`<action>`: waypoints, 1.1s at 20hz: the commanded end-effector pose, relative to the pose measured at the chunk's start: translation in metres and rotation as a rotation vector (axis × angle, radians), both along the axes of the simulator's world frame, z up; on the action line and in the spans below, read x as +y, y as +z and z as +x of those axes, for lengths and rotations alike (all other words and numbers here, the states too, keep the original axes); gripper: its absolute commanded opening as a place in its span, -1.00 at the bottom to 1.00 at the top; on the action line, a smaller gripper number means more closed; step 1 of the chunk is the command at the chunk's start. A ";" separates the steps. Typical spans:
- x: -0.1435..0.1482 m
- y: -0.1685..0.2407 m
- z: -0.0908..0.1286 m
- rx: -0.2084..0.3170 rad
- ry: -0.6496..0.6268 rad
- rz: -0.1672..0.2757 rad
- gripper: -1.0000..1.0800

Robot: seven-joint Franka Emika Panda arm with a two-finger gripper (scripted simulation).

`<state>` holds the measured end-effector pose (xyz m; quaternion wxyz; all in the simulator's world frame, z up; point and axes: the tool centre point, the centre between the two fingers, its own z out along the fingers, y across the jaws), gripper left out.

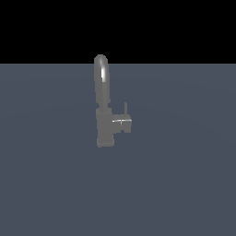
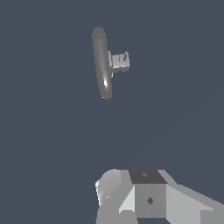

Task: Turn on the faucet by rotating a designated handle.

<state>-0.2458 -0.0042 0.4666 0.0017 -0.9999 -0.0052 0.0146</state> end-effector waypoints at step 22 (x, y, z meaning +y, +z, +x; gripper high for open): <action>0.002 -0.017 0.057 0.161 -0.147 0.136 -1.00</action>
